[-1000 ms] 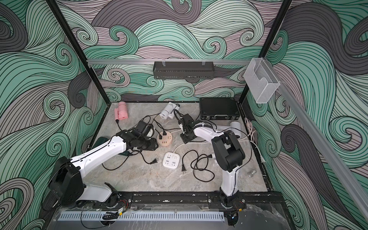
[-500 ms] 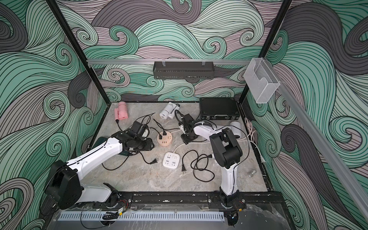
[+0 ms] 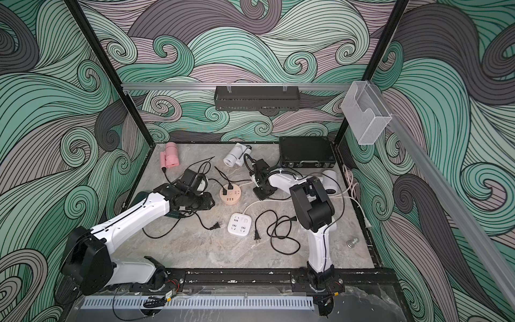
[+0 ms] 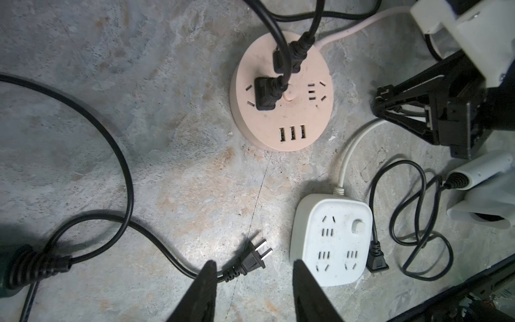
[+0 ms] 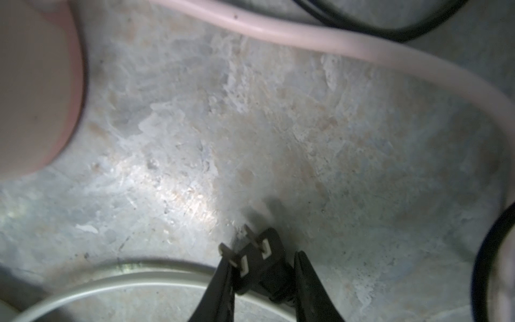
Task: Charge the blow dryers
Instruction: Pick up the plug from the center of the board.
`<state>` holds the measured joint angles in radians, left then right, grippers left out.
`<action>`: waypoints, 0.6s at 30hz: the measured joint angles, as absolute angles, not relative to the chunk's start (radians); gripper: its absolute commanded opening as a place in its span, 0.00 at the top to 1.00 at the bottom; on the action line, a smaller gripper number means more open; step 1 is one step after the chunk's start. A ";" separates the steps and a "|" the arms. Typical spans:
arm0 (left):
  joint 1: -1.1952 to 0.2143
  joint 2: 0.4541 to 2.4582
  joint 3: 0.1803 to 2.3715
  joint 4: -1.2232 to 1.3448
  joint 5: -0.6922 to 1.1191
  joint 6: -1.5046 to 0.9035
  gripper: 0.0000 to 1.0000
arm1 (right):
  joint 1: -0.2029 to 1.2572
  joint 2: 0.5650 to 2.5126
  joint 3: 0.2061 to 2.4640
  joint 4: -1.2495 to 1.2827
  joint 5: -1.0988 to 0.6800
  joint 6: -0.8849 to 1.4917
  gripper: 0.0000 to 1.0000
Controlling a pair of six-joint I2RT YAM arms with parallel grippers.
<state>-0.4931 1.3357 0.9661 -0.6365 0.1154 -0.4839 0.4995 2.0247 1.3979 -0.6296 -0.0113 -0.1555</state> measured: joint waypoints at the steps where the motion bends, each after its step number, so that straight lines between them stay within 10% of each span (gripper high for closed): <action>1: -0.493 1.331 0.966 -0.638 0.116 -0.485 0.56 | 0.500 2.025 1.399 -0.630 -0.010 -0.154 0.85; 18: -0.493 1.339 1.075 -0.573 0.359 -0.646 0.52 | 0.529 1.752 1.412 -0.677 -0.042 -0.152 0.87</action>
<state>-0.4931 1.3392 1.0752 -0.5732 0.3592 -0.6464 0.5289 1.7519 1.4117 -0.6765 -0.0422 -0.1520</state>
